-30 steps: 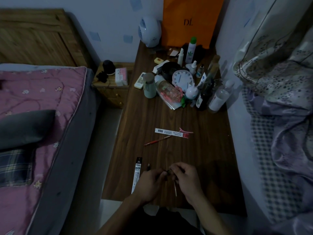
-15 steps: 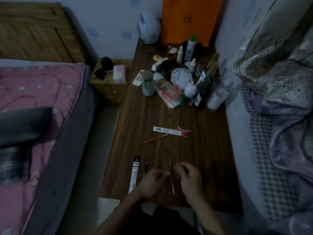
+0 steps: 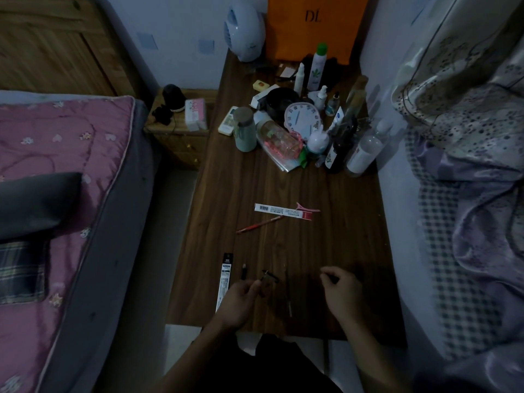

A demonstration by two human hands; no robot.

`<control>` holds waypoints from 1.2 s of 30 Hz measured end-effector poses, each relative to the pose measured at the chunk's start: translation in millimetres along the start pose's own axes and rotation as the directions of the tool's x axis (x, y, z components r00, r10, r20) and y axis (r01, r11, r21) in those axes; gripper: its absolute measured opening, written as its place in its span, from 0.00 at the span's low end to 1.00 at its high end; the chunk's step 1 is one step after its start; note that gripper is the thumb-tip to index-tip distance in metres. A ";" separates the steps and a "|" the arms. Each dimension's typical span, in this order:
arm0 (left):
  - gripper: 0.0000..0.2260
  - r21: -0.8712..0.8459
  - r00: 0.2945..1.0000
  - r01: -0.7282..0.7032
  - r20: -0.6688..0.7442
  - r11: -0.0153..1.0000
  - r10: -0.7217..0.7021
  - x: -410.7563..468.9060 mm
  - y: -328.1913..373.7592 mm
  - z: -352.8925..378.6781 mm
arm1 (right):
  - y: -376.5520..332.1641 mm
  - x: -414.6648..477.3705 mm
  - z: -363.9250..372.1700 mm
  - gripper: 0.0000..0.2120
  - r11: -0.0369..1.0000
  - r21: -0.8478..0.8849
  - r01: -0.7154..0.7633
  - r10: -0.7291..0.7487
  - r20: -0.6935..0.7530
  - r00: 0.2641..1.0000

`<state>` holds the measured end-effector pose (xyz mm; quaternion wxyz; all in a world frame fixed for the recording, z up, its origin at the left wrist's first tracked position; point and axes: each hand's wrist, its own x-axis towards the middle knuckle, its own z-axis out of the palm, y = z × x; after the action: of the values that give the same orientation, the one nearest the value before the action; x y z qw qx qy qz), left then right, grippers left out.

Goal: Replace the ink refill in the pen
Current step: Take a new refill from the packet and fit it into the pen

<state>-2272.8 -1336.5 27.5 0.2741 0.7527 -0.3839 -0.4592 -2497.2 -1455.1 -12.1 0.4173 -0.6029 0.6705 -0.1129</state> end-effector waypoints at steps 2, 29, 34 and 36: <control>0.17 -0.011 1.000 0.021 -0.012 1.000 -0.021 2.8 -0.9 4.1 | 9.5 0.4 7.3 0.06 0.998 -0.061 0.030 -0.030 -0.006 1.000; 0.13 -0.069 0.994 0.113 0.011 0.991 -0.113 -2.4 -4.8 20.0 | 39.4 -5.4 16.6 0.14 0.999 -0.021 -0.043 0.042 -0.037 0.998; 0.12 -0.147 0.993 0.114 -0.018 0.983 -0.118 -5.3 -0.6 18.9 | 46.4 -17.6 2.0 0.12 0.978 0.161 -0.134 0.165 -0.198 0.966; 0.12 -0.215 0.985 0.160 -0.029 0.963 -0.170 -5.5 2.6 19.9 | 41.8 -24.7 -0.7 0.10 0.961 0.238 -0.138 0.194 -0.231 0.953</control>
<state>-2293.2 -1334.6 23.6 0.3227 0.7590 -0.2622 -0.5010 -2529.4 -1422.7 -28.6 0.4006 -0.4751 0.7501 -0.2262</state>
